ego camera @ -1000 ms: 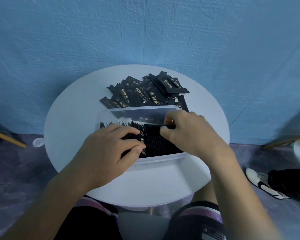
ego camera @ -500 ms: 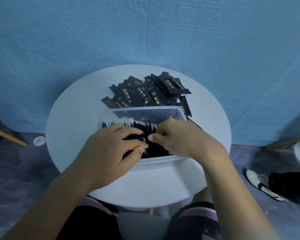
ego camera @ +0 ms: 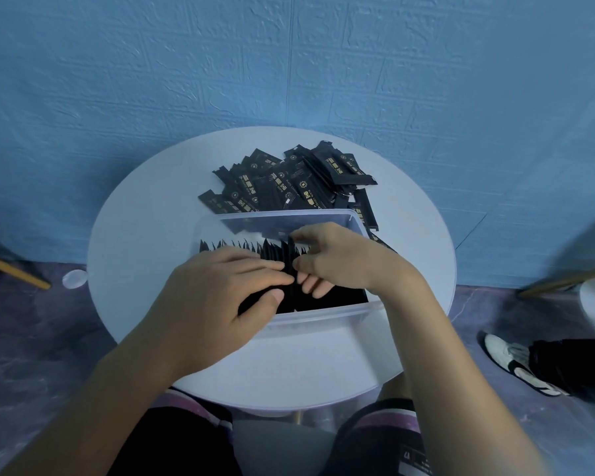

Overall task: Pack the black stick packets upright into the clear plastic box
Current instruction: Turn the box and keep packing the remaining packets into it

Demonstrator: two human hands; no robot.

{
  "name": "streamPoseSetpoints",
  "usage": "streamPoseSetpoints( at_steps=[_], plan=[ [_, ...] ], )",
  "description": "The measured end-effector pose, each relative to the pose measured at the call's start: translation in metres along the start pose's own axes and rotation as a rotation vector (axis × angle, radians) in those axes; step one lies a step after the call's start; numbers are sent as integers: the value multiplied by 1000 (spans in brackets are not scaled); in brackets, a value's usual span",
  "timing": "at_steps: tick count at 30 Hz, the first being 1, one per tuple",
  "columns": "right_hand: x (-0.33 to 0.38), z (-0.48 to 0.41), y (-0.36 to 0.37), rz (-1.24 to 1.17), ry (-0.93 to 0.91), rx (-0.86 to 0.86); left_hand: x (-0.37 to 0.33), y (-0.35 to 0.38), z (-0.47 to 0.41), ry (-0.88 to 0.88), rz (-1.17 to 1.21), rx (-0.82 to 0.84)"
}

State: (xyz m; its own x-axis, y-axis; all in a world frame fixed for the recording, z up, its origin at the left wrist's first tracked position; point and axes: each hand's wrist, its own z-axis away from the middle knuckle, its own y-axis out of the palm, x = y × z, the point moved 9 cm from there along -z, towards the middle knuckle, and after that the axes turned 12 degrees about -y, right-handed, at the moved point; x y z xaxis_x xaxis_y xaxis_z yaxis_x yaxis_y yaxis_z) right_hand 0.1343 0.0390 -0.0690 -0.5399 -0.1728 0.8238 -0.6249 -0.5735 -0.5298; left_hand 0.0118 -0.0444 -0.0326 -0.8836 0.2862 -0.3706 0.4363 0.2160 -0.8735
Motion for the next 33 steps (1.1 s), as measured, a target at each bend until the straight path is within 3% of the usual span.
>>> streamPoseSetpoints(
  at_steps=[12,33],
  plan=[
    [3,-2,-3,-37,-16,-47,1,2,2,-17,9,49],
    [-6,3,-7,226,62,-152,-1,3,2,19,-8,24]
  ],
)
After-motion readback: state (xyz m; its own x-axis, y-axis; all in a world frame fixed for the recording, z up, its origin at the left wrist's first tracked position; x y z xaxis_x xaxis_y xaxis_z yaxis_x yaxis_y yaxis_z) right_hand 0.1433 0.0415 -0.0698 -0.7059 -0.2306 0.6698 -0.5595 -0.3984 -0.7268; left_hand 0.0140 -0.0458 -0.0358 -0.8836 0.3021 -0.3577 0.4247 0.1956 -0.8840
